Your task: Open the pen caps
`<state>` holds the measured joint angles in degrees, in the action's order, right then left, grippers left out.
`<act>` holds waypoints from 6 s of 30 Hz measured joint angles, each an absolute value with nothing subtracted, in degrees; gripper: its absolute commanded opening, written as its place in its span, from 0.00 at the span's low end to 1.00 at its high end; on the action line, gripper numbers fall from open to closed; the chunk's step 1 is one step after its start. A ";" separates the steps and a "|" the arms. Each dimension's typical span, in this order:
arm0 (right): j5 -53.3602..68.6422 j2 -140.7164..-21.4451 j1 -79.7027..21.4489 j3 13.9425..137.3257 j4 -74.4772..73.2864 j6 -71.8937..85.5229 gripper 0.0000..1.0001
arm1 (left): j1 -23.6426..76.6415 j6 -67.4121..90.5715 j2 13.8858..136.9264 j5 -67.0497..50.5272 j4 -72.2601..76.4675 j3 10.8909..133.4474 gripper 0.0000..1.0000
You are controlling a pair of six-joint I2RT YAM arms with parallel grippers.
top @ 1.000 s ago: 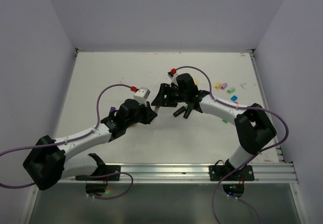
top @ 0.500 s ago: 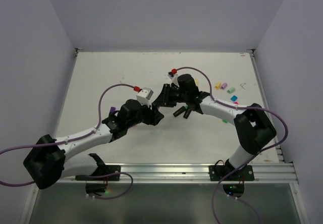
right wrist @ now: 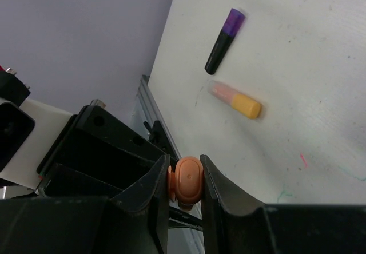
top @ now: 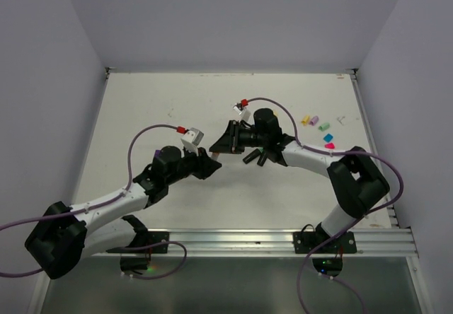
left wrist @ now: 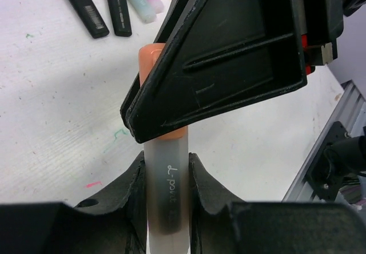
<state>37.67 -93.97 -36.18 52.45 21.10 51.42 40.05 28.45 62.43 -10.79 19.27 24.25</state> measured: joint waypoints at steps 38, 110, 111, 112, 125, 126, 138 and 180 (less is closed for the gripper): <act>4.34 -79.77 -20.91 53.87 -14.52 36.84 0.00 | 53.63 29.43 78.85 0.27 23.07 32.73 0.00; -2.79 -70.74 -20.29 48.60 -31.64 28.27 0.68 | 40.80 47.22 68.16 20.40 -12.86 26.06 0.59; -2.79 -70.39 -20.32 48.51 -31.66 28.27 0.68 | 40.23 46.65 69.34 20.51 -11.88 26.52 0.59; -2.79 -70.11 -20.32 48.49 -31.66 28.29 0.68 | 39.72 45.71 70.83 20.69 -11.03 27.33 0.59; -2.72 -69.45 -20.62 47.66 -31.51 28.23 0.67 | 35.62 35.92 80.84 22.31 -9.76 42.00 0.63; -2.46 -69.34 -20.62 47.40 -31.42 28.23 0.67 | 35.62 35.51 79.26 22.46 -10.63 42.00 0.65; 1.13 -70.06 -20.75 46.35 -28.82 28.23 0.67 | 25.71 33.12 71.68 19.38 -13.43 34.87 0.90; 2.98 -68.82 -20.88 45.60 -27.38 27.79 0.67 | 40.75 59.24 77.58 33.76 -14.57 30.76 0.61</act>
